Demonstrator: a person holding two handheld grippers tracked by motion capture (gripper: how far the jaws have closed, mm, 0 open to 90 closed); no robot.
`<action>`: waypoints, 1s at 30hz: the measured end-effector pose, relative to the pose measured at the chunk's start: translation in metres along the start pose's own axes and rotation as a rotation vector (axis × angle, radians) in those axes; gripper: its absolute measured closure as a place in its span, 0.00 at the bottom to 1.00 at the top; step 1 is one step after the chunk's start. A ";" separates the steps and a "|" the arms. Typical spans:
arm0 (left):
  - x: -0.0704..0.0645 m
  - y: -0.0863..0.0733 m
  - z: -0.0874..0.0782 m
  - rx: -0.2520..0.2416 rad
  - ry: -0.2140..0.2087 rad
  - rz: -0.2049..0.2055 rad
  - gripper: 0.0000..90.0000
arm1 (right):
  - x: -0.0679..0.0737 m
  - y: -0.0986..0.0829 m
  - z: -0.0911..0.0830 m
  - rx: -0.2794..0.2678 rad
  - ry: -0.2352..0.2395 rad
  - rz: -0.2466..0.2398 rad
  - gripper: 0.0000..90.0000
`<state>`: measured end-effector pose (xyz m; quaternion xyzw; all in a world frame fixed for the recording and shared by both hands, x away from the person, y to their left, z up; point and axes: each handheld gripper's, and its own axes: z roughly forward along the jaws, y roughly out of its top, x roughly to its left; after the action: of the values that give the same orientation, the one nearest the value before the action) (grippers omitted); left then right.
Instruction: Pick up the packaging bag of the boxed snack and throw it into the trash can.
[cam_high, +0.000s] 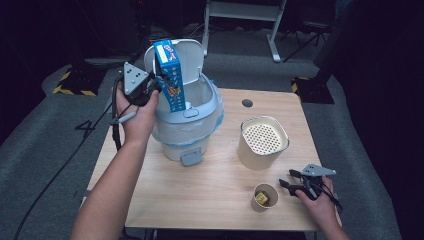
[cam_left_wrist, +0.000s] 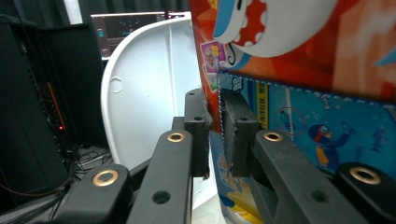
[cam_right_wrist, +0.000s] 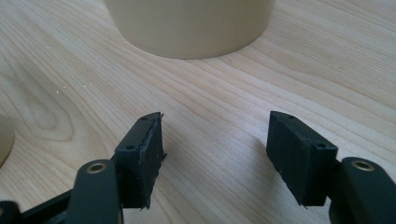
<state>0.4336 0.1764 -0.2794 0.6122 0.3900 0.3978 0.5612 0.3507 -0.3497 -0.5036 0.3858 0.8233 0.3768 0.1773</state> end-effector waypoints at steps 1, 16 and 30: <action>0.000 0.000 0.002 0.001 0.006 0.001 0.91 | 0.000 0.000 0.000 0.000 -0.001 -0.001 0.41; -0.004 -0.009 0.011 0.144 -0.001 -0.012 0.74 | 0.000 0.000 0.000 0.000 0.001 0.000 0.40; -0.013 -0.001 -0.016 0.243 -0.128 0.044 0.53 | 0.000 0.000 0.000 0.000 0.001 0.000 0.40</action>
<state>0.4142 0.1708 -0.2807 0.7081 0.3854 0.3200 0.4977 0.3507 -0.3496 -0.5036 0.3856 0.8234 0.3769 0.1767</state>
